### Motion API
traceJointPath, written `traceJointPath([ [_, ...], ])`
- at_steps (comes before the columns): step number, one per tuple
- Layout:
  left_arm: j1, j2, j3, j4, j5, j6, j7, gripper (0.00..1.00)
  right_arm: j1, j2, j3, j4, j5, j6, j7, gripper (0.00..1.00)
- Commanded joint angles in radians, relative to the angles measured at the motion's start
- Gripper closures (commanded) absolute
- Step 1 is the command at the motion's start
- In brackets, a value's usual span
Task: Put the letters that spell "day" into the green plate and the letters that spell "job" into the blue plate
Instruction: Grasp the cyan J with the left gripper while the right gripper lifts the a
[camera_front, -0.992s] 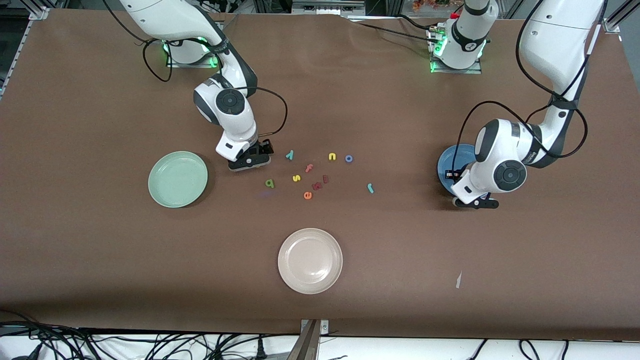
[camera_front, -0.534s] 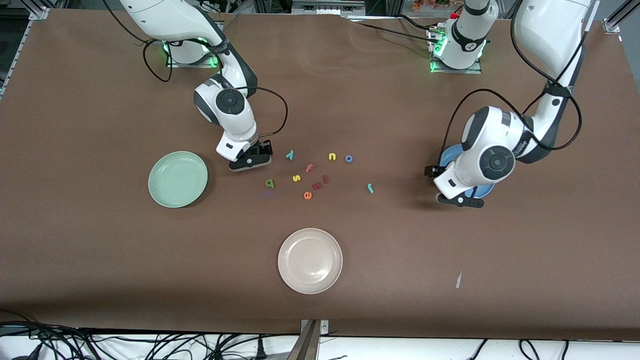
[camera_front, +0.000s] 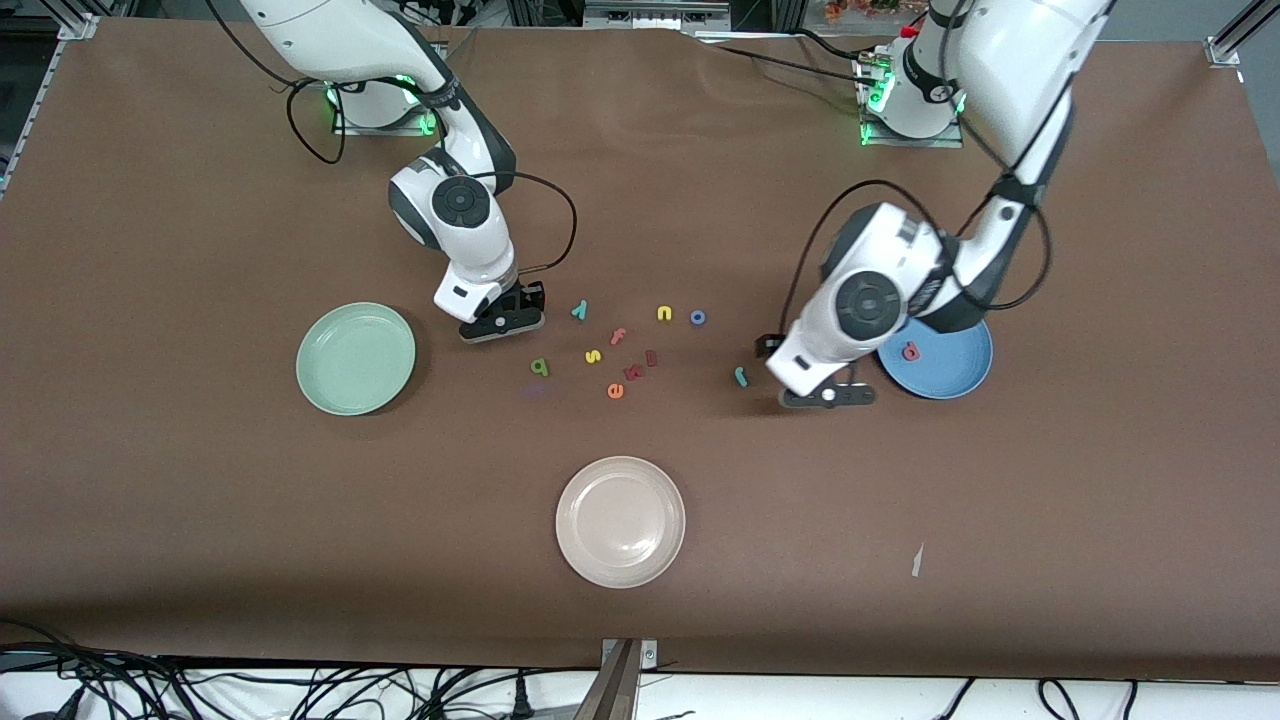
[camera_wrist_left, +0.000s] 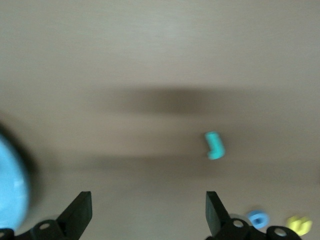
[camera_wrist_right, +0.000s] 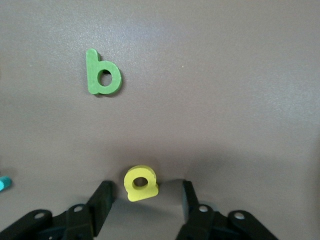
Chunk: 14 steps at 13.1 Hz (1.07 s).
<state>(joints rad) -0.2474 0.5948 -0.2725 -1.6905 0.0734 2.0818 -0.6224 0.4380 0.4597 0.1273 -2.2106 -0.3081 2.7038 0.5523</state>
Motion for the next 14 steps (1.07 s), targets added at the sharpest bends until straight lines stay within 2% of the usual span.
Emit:
traceJointPath([
  [1, -0.056, 0.152, 0.009, 0.152, -0.006, 0.019, -0.108, 0.00, 0.005, 0.000, -0.003, -0.006, -0.006, 0.014, 0.018, 0.46],
  [3, -0.067, 0.192, 0.010, 0.153, -0.001, 0.124, -0.112, 0.00, 0.005, 0.000, -0.003, -0.006, -0.006, 0.014, 0.017, 0.50],
  [5, -0.067, 0.204, 0.010, 0.153, 0.000, 0.138, -0.109, 0.00, 0.005, 0.000, -0.003, -0.006, -0.006, 0.016, 0.017, 0.53],
  [7, -0.059, 0.204, 0.012, 0.152, 0.000, 0.138, -0.094, 0.14, 0.005, 0.000, -0.003, -0.006, -0.008, 0.018, 0.015, 0.58],
  [8, -0.058, 0.206, 0.012, 0.150, 0.000, 0.138, -0.094, 0.25, 0.005, 0.000, -0.003, -0.006, -0.008, 0.022, 0.015, 0.61],
  [11, -0.058, 0.215, 0.013, 0.141, 0.000, 0.136, -0.097, 0.45, 0.005, -0.001, -0.003, -0.006, -0.008, 0.024, 0.014, 0.70],
  [14, -0.062, 0.214, 0.012, 0.126, -0.010, 0.130, -0.114, 0.47, 0.005, -0.006, -0.003, -0.006, -0.008, 0.022, 0.003, 0.75],
])
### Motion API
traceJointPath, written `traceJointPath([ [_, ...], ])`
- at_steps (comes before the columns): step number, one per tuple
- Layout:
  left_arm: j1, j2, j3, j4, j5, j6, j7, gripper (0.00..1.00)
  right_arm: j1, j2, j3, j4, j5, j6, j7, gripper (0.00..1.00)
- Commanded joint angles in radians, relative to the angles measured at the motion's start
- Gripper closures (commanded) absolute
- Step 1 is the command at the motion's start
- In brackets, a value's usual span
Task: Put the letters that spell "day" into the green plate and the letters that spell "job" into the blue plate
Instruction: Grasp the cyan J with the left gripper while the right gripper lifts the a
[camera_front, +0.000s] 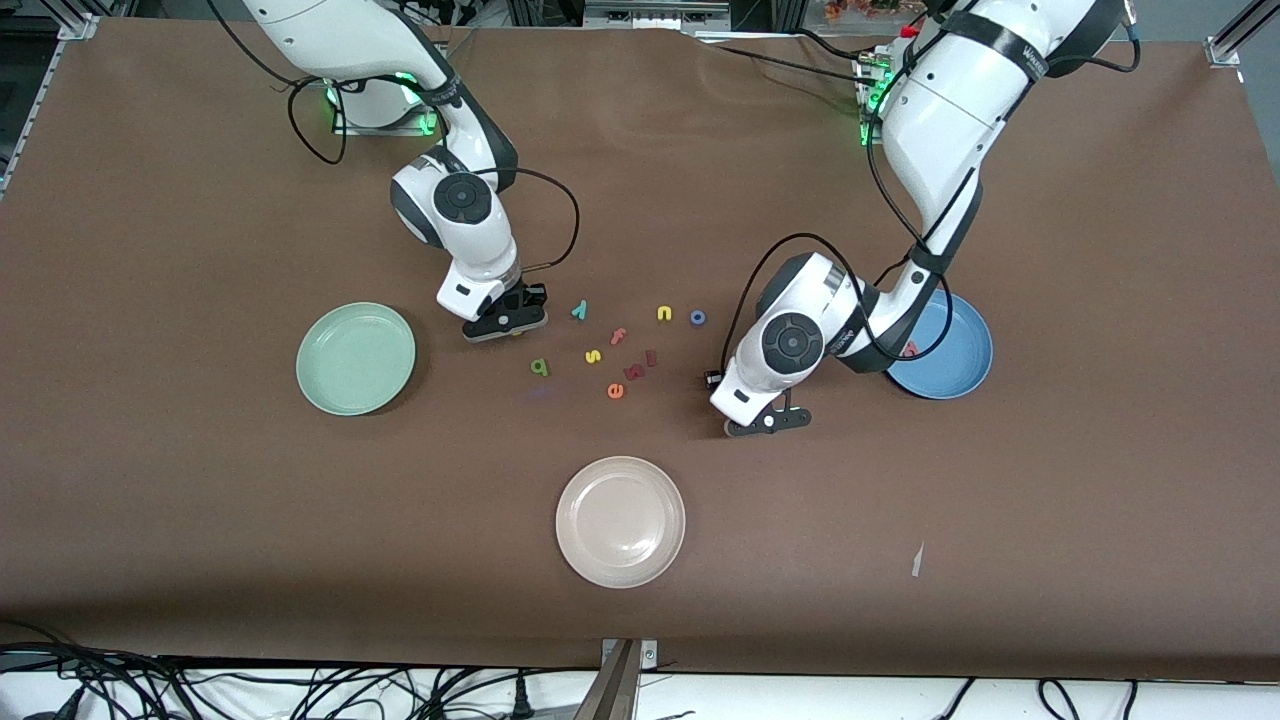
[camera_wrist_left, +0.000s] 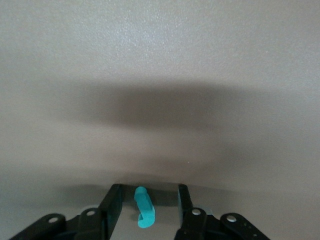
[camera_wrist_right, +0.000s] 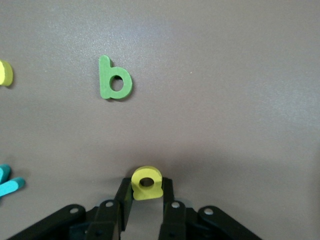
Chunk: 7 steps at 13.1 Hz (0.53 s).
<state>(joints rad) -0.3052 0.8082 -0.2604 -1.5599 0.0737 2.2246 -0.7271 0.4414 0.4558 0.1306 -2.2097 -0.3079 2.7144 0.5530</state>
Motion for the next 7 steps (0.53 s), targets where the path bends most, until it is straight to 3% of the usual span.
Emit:
traceJointPath([
  [1, -0.005, -0.001, 0.000, -0.006, -0.011, -0.017, -0.009, 0.47, 0.002, -0.006, -0.006, -0.007, -0.008, 0.008, 0.001, 0.75],
  [4, -0.003, -0.004, 0.000, -0.009, -0.012, -0.028, -0.014, 0.55, -0.013, -0.081, -0.006, -0.005, -0.008, -0.078, -0.051, 0.75],
  [7, -0.008, -0.009, -0.006, -0.014, -0.012, -0.034, -0.067, 0.67, -0.122, -0.176, -0.005, -0.005, -0.007, -0.201, -0.247, 0.75],
])
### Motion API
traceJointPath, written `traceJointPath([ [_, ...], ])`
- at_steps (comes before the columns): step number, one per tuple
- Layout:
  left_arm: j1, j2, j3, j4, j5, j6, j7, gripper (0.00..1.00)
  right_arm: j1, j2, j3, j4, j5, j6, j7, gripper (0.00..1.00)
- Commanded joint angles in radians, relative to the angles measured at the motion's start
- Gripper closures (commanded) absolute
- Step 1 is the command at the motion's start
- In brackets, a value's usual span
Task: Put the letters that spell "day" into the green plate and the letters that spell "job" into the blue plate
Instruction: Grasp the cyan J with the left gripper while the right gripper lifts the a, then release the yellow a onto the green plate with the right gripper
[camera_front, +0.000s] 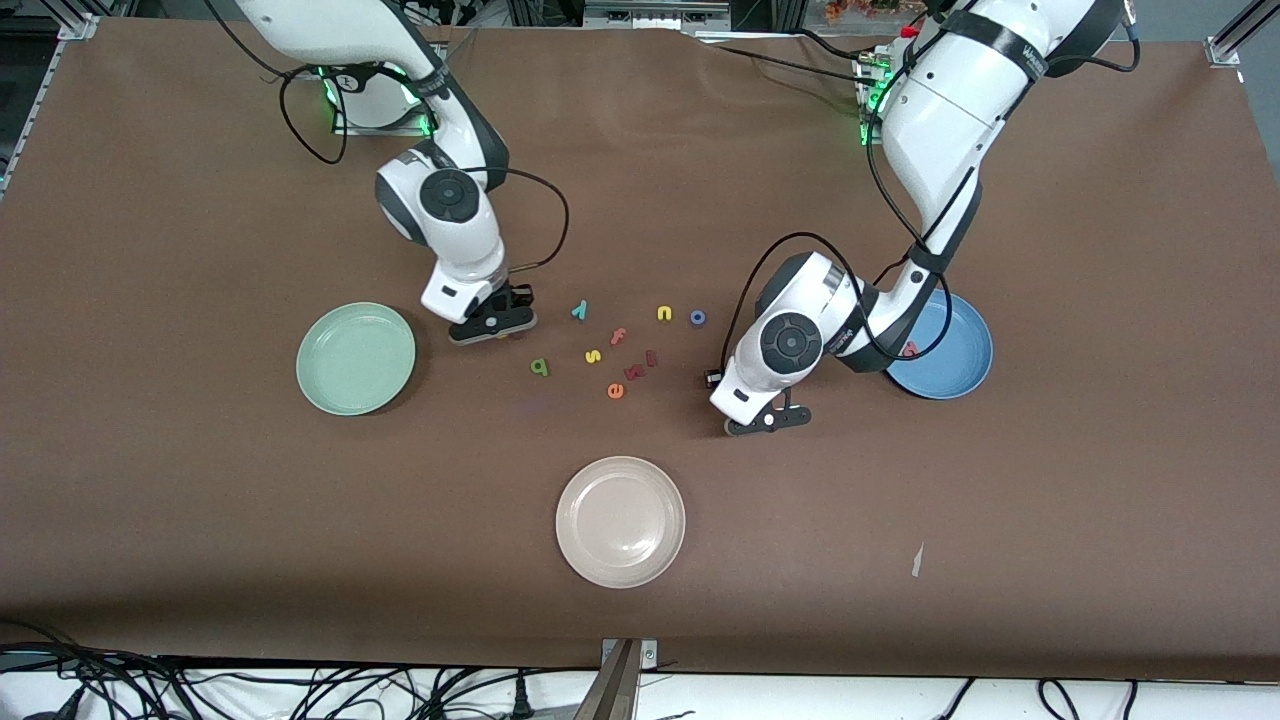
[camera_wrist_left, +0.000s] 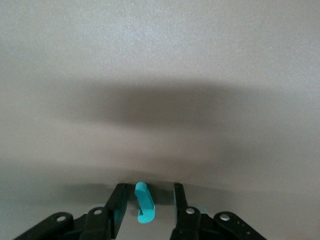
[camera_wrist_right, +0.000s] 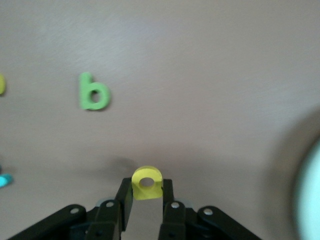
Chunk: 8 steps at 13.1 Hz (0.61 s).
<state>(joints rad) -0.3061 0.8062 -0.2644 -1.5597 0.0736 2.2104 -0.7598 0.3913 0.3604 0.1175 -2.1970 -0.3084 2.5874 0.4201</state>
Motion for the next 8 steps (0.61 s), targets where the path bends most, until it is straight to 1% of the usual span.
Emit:
traceJointPath([
  [1, -0.007, -0.007, -0.003, -0.014, -0.012, -0.021, -0.036, 0.81, -0.118, -0.110, 0.008, -0.018, -0.001, -0.116, -0.189, 0.75],
  [2, -0.007, -0.007, -0.003, -0.014, -0.012, -0.021, -0.033, 0.96, -0.147, -0.135, 0.008, -0.020, 0.002, -0.145, -0.251, 0.74],
  [3, -0.007, -0.007, -0.003, -0.014, -0.012, -0.021, -0.030, 1.00, -0.185, -0.146, 0.008, -0.020, 0.003, -0.163, -0.301, 0.74],
  [5, -0.005, -0.007, -0.003, -0.014, -0.012, -0.021, -0.021, 1.00, -0.261, -0.150, 0.007, -0.021, 0.006, -0.187, -0.406, 0.74],
  [6, -0.005, -0.010, -0.003, -0.013, -0.009, -0.024, -0.021, 1.00, -0.290, -0.147, 0.008, -0.030, 0.008, -0.187, -0.418, 0.70],
  [7, 0.001, -0.019, -0.001, -0.007, 0.000, -0.056, -0.019, 1.00, -0.292, -0.146, 0.008, -0.047, 0.024, -0.185, -0.411, 0.56],
  [8, 0.008, -0.039, -0.001, 0.001, 0.003, -0.104, -0.013, 1.00, -0.292, -0.144, 0.007, -0.055, 0.052, -0.184, -0.408, 0.34],
])
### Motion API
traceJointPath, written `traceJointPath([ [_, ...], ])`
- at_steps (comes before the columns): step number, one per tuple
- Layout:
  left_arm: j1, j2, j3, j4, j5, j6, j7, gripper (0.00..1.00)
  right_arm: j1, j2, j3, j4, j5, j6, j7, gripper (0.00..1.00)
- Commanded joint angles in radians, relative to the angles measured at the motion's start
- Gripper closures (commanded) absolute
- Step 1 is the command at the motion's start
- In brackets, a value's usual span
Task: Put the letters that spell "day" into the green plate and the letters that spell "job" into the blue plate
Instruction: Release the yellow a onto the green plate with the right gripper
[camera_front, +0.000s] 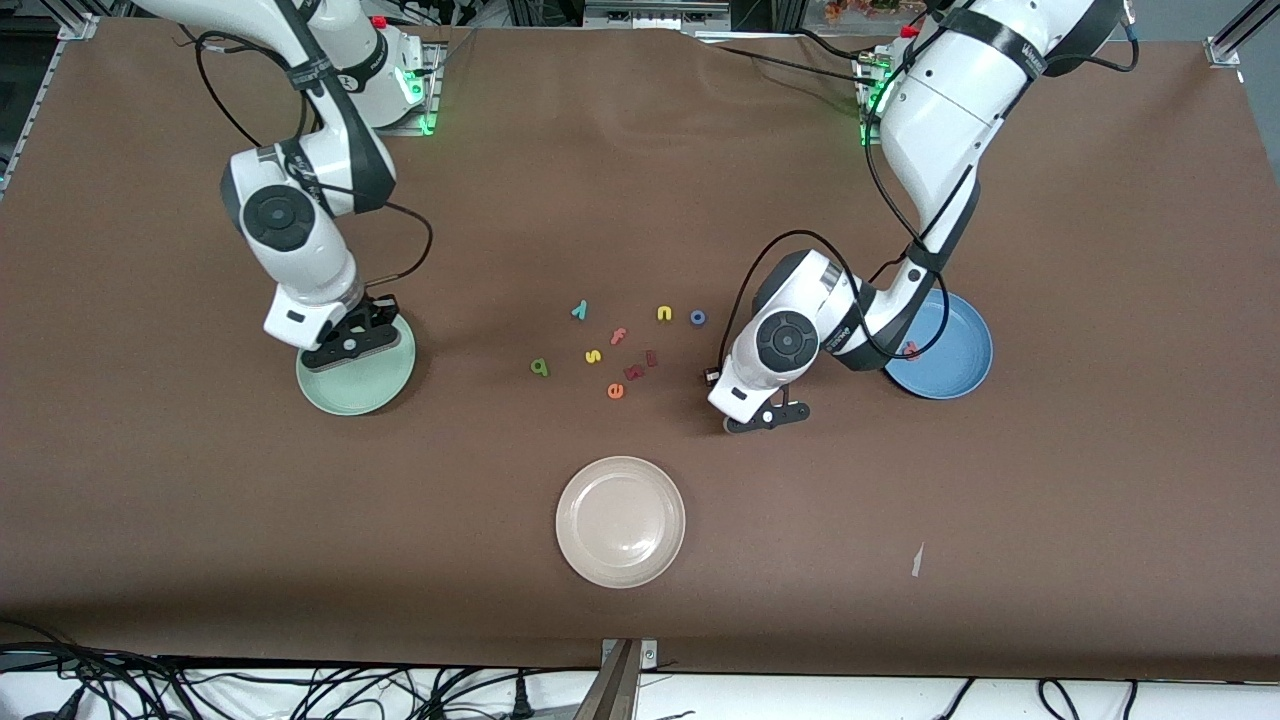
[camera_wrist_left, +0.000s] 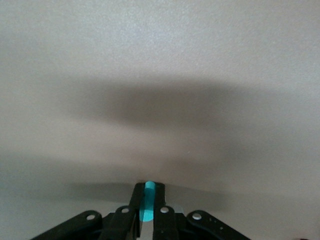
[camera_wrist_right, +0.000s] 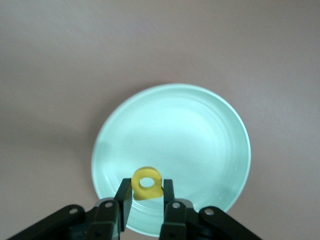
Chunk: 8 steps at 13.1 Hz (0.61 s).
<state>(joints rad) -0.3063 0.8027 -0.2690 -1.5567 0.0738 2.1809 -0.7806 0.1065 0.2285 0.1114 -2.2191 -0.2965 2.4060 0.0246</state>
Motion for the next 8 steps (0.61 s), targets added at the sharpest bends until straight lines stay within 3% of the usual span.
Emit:
traceJointPath([
  [1, 0.019, -0.059, 0.007, 0.000, 0.001, -0.120, 0.064, 1.00, -0.005, -0.011, 0.013, -0.033, 0.059, -0.002, -0.011, 0.17],
  [2, 0.036, -0.085, 0.010, -0.002, 0.000, -0.160, 0.117, 1.00, -0.007, -0.012, 0.013, -0.033, 0.063, -0.001, -0.009, 0.10],
  [4, 0.087, -0.132, 0.011, -0.005, 0.001, -0.275, 0.217, 1.00, -0.004, -0.006, 0.014, -0.018, 0.123, 0.004, -0.008, 0.09],
  [6, 0.136, -0.175, 0.013, -0.014, 0.026, -0.349, 0.305, 1.00, 0.007, 0.046, 0.057, 0.068, 0.227, 0.005, -0.008, 0.09],
  [8, 0.202, -0.210, 0.011, -0.017, 0.056, -0.427, 0.407, 1.00, 0.070, 0.116, 0.062, 0.163, 0.249, 0.007, 0.082, 0.09],
])
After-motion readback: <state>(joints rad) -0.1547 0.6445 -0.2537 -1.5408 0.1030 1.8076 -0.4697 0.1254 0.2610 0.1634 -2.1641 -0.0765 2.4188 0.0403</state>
